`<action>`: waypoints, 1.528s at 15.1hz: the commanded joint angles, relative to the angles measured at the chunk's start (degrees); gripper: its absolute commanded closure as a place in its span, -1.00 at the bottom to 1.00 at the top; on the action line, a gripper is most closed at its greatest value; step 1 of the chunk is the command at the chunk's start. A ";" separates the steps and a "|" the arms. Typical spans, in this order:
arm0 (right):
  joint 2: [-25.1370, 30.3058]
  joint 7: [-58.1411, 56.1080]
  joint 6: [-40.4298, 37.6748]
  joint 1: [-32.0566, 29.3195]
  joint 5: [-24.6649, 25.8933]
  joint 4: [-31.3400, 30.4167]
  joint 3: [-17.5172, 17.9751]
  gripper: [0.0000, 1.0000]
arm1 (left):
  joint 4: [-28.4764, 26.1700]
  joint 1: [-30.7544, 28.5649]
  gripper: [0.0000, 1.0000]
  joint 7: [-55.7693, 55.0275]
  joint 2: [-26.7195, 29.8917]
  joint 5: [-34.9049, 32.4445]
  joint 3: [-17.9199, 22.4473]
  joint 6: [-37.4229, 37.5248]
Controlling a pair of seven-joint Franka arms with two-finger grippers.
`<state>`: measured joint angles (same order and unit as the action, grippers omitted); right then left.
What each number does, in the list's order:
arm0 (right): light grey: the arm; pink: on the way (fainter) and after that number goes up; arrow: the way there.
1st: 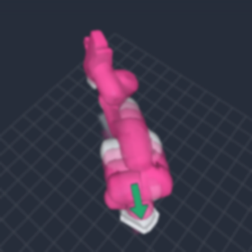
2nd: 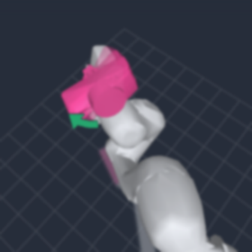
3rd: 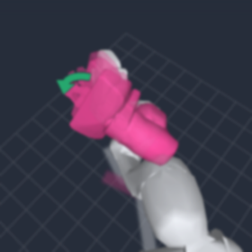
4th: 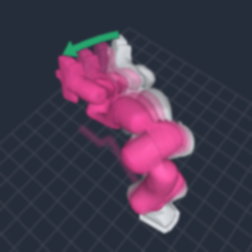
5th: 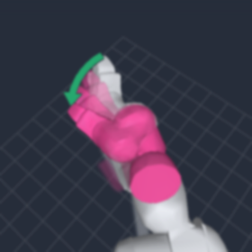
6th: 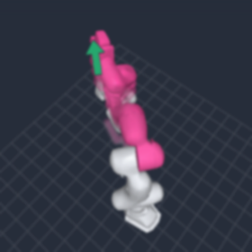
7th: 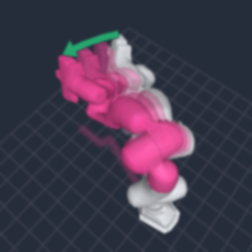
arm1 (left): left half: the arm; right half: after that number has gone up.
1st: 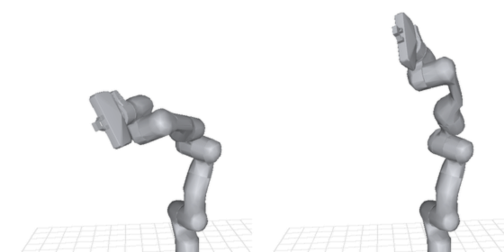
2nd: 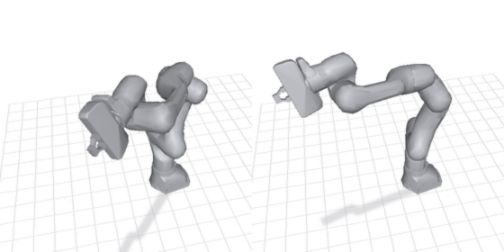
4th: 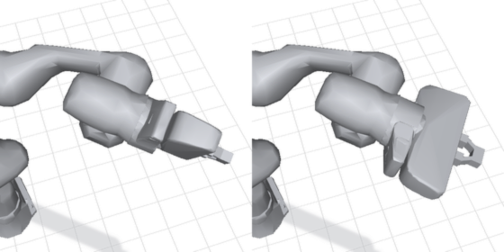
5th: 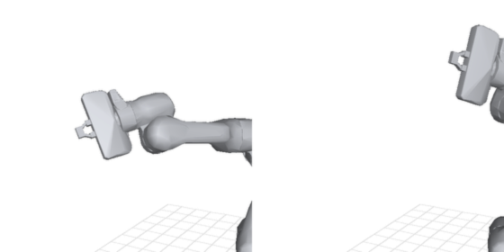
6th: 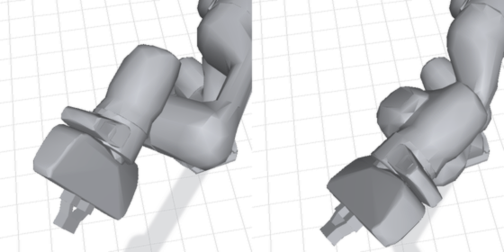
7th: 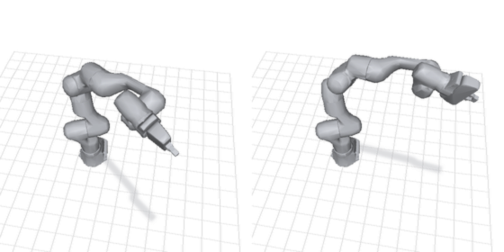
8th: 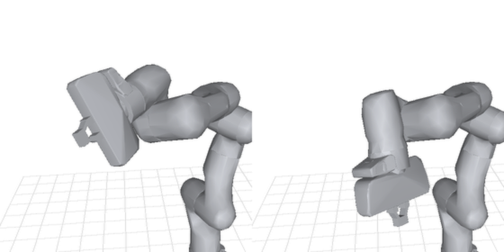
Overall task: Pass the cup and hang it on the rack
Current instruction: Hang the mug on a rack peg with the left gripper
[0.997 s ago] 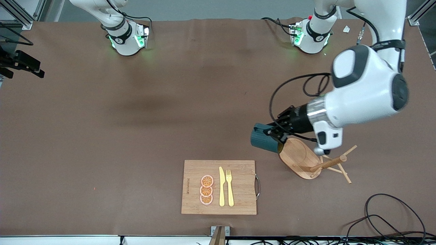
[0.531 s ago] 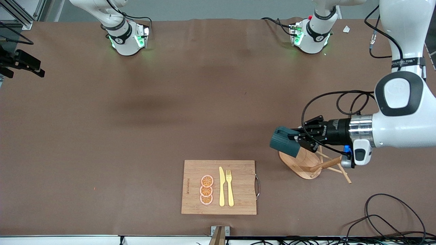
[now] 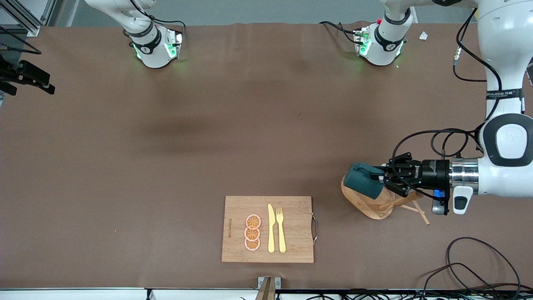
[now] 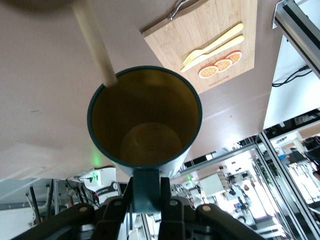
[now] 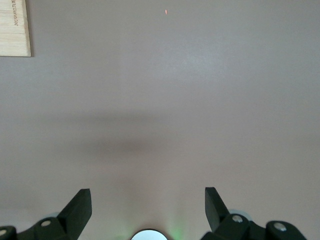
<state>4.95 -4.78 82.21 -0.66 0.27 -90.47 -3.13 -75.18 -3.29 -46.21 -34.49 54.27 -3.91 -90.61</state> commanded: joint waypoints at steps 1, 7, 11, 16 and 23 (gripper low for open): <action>1.29 -0.67 -0.38 -0.84 -0.09 -0.58 0.67 -1.00 | 0.29 -1.02 1.00 0.24 -0.05 1.62 -0.40 1.32; 1.38 -0.67 -0.47 -0.75 -0.09 -0.67 0.67 -1.00 | -0.06 -4.09 1.00 1.03 -1.02 1.62 -0.31 1.67; 1.38 -0.67 -0.47 -0.75 -0.09 -0.67 0.67 -1.00 | -0.06 -5.06 0.99 1.29 -2.16 5.04 -0.31 1.67; 1.38 -0.67 -0.47 -0.75 -0.09 -0.67 0.67 -1.00 | 0.12 -6.20 0.99 0.42 -3.48 6.10 -0.31 1.58; 1.47 -0.67 -0.47 -0.66 -0.09 -0.76 0.76 -1.00 | 0.12 -6.82 0.94 0.41 -4.19 6.20 0.04 1.14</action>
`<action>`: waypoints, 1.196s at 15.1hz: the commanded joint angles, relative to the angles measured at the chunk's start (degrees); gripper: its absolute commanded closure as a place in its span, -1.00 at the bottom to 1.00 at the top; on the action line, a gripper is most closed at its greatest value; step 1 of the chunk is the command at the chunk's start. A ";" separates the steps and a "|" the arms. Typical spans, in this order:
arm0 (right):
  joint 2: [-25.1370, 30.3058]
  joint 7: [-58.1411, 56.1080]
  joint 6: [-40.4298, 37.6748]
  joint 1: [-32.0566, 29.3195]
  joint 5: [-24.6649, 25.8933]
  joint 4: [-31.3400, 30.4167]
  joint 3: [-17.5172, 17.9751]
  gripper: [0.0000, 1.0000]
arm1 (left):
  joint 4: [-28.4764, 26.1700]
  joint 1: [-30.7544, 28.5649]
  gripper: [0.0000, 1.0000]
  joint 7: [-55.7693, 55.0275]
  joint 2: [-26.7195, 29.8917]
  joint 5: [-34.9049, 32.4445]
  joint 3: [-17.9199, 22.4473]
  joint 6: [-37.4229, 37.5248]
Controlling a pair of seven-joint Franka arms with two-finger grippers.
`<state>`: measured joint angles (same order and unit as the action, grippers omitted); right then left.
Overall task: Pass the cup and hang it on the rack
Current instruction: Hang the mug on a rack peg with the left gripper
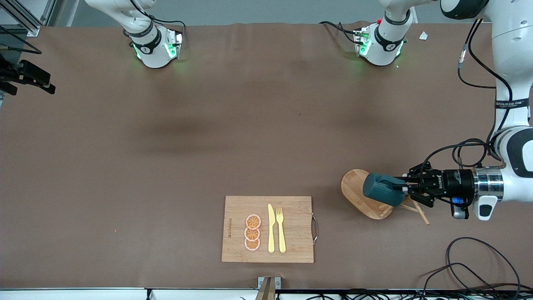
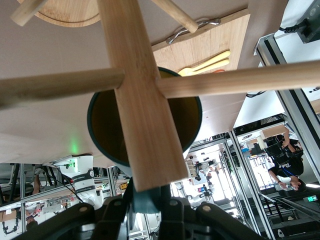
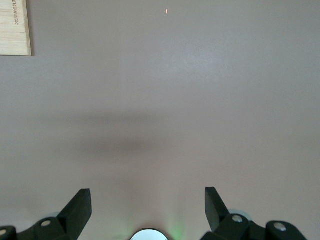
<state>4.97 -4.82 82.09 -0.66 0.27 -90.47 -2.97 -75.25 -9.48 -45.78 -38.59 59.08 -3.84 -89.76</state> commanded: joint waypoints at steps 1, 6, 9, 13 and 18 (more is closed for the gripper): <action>1.45 -0.63 -0.35 -0.66 -0.09 -0.76 0.60 -1.00 | 0.27 -1.06 0.91 -0.01 -0.52 1.48 -0.03 0.29; 1.36 -0.71 -0.35 -0.75 -0.09 -0.76 0.60 -1.00 | 0.36 -1.24 0.90 0.61 -0.70 1.57 -0.03 0.11; 1.45 -0.71 -0.35 -0.75 -0.09 -0.76 0.51 -1.00 | 0.36 -2.03 0.77 0.52 -0.79 1.57 -0.03 0.11; 1.45 -0.71 -0.35 -0.84 -0.09 -0.76 0.51 -1.00 | 0.54 -2.04 0.04 -0.54 -0.70 1.66 -0.03 0.02; 1.45 -0.71 -0.35 -0.93 -0.01 -0.85 0.42 -1.00 | 0.89 -1.60 -1.00 -0.80 0.00 1.75 -0.12 -0.85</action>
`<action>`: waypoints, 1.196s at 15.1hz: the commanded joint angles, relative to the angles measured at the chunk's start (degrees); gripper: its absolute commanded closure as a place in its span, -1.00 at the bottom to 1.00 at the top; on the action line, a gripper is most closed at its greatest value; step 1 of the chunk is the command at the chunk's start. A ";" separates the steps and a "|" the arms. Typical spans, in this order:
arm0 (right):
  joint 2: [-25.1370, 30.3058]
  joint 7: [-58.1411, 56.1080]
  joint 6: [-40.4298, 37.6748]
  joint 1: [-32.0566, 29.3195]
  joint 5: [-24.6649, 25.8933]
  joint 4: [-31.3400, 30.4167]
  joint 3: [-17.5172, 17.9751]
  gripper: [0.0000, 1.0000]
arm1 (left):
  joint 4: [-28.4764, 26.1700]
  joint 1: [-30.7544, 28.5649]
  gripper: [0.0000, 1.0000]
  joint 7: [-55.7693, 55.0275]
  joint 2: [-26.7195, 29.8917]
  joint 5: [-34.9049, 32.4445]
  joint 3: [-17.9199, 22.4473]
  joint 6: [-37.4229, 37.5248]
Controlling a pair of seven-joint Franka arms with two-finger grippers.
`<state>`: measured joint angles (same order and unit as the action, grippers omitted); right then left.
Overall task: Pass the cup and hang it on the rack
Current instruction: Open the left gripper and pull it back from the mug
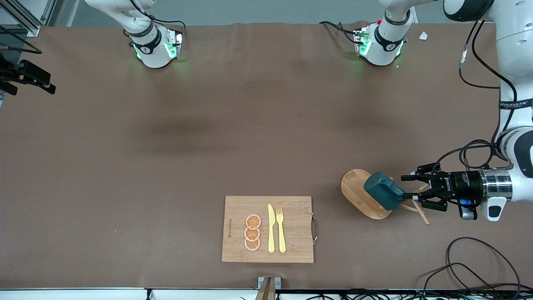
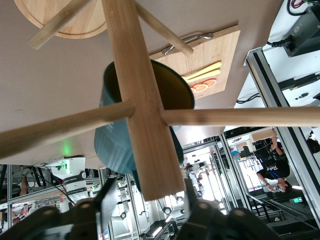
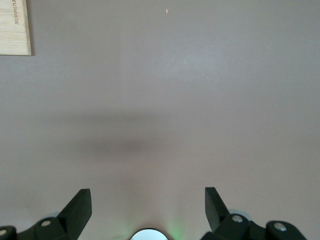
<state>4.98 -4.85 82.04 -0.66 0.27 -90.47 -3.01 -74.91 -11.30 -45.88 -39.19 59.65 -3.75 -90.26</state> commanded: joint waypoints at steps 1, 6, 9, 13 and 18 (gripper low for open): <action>1.44 -0.69 -0.30 -0.92 -0.01 -0.76 0.46 -1.00 | 0.81 0.23 -1.00 -0.96 1.12 1.17 -0.29 -0.35; 1.35 -0.77 -0.30 -0.92 0.25 -0.76 0.37 -1.00 | 0.73 1.10 -0.99 -4.04 7.79 -2.51 -0.64 -0.35; 1.35 -0.69 -0.30 -0.92 0.34 -0.76 0.46 -1.00 | 0.82 1.80 -0.99 -2.38 12.10 -8.04 -1.78 -0.35; 1.35 -0.77 -0.30 -0.92 0.43 -0.76 0.46 -1.00 | 1.08 3.91 -1.00 4.98 17.11 -20.77 -2.75 -0.26; 1.35 -0.69 -0.48 -0.92 0.43 -0.76 0.46 -1.00 | 0.90 4.53 -1.00 8.70 22.65 -40.45 -7.75 -0.26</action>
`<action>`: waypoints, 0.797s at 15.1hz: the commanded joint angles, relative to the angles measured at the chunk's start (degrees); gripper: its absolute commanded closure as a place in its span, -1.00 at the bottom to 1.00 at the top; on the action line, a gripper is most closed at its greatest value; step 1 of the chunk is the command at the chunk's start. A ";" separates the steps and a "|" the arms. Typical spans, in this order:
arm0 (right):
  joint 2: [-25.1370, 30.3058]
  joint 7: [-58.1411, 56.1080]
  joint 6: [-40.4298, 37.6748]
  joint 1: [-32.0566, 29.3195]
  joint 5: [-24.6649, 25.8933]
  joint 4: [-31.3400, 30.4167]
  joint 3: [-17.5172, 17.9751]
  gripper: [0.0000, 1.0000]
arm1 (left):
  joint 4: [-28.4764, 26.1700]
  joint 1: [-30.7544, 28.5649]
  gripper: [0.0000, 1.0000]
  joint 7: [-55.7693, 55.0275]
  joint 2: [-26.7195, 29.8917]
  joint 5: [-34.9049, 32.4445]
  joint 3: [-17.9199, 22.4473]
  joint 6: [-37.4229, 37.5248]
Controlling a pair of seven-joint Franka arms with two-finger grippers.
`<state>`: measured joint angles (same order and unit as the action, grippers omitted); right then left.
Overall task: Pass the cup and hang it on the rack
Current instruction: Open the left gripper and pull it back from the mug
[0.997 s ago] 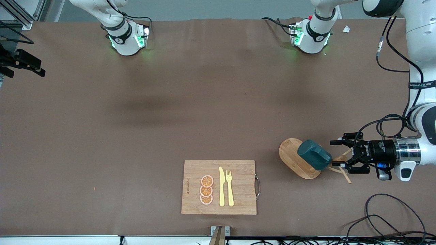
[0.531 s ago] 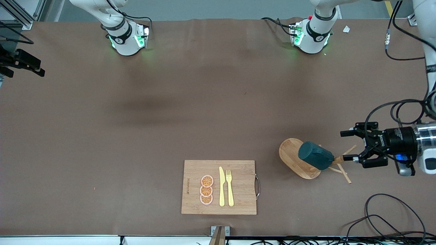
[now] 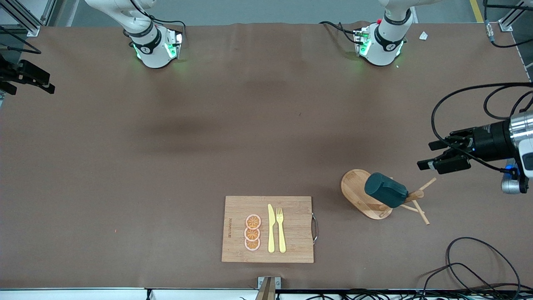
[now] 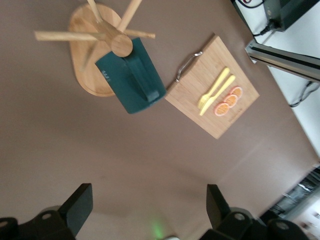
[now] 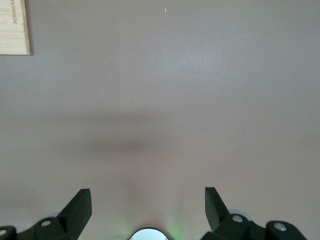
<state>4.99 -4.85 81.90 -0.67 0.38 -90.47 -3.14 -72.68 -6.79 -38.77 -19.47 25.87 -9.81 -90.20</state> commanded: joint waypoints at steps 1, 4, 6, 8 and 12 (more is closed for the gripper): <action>1.34 -0.68 -0.34 -0.83 0.32 -0.76 0.59 -1.00 | -1.59 0.20 -1.00 1.94 4.51 -10.45 -2.49 -0.42; 1.34 -0.68 -0.34 -0.83 0.32 -0.76 0.59 -1.00 | -3.60 5.02 -1.00 6.49 9.07 -23.81 -1.54 0.11; 1.34 -0.68 -0.34 -0.83 0.32 -0.76 0.59 -1.00 | -6.33 7.13 -1.00 14.03 11.89 -26.57 1.53 0.28; 1.34 -0.68 -0.34 -0.83 0.32 -0.76 0.68 -1.00 | -9.04 8.98 -1.00 22.55 14.97 -26.58 6.62 0.72; 1.34 -0.68 -0.34 -0.83 0.32 -0.76 0.68 -1.00 | -16.43 9.25 -1.00 29.98 22.09 -25.96 10.60 3.01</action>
<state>4.99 -4.86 81.84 -0.67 0.38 -90.47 -3.11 -82.76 1.81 -10.58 -2.93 0.06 0.12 -87.40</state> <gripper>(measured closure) 0.000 0.000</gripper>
